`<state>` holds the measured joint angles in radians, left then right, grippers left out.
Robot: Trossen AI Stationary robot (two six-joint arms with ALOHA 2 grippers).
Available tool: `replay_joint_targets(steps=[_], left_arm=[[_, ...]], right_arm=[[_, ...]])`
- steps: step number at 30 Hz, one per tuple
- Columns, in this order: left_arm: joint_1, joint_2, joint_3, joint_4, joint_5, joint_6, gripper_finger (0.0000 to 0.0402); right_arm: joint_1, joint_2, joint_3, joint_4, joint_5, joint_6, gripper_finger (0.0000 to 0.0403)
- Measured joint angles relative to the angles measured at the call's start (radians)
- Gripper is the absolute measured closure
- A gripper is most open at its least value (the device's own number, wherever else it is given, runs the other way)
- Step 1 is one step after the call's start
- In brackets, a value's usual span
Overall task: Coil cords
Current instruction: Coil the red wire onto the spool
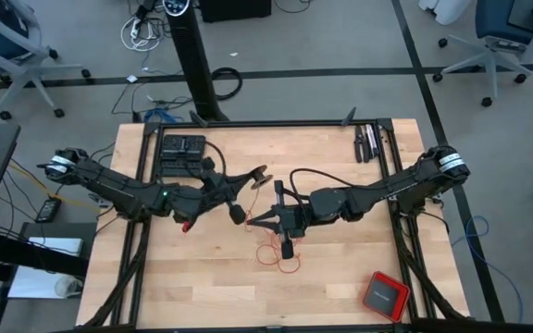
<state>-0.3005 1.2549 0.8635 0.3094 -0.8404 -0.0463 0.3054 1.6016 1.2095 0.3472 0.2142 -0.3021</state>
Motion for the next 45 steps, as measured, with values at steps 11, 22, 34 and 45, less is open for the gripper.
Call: replay_joint_targets(steps=[11, 22, 34, 45], left_arm=[[0.000, 0.000, 0.000, 0.142, 0.094, 0.097, 0.0401], [0.001, -0.001, 0.000, 0.260, 0.179, 0.118, 0.0401], [-0.001, 0.000, 0.000, 0.300, 0.218, 0.124, 0.0401], [-0.001, 0.000, 0.000, 0.289, -0.008, 0.179, 0.0401]], right_arm=[[0.002, 0.000, -0.001, -0.013, 0.046, -0.016, 0.0403], [0.008, 0.000, -0.002, -0.033, 0.139, -0.076, 0.0403], [0.033, 0.000, -0.002, -0.023, 0.371, -0.121, 0.0403], [0.067, 0.000, -0.002, 0.074, 0.494, -0.176, 0.0403]])
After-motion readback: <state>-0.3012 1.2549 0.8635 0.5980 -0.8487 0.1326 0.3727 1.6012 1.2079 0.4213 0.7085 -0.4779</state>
